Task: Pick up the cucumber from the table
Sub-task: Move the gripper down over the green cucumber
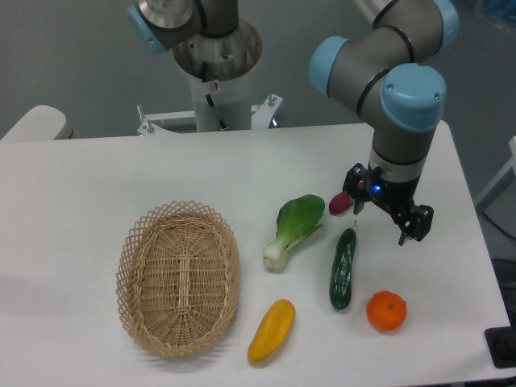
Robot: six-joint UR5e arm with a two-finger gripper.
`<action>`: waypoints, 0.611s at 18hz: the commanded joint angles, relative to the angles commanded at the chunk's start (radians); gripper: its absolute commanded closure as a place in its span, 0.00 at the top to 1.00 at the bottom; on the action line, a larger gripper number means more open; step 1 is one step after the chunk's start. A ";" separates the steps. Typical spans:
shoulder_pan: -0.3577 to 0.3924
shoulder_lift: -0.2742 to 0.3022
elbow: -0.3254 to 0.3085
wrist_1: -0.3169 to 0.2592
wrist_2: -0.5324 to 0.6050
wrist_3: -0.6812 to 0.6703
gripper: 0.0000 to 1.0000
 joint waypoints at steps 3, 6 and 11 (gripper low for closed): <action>-0.009 -0.002 0.003 -0.002 0.002 -0.008 1.00; -0.011 0.000 -0.012 -0.002 0.002 -0.008 1.00; -0.043 -0.023 -0.021 0.009 -0.005 -0.228 1.00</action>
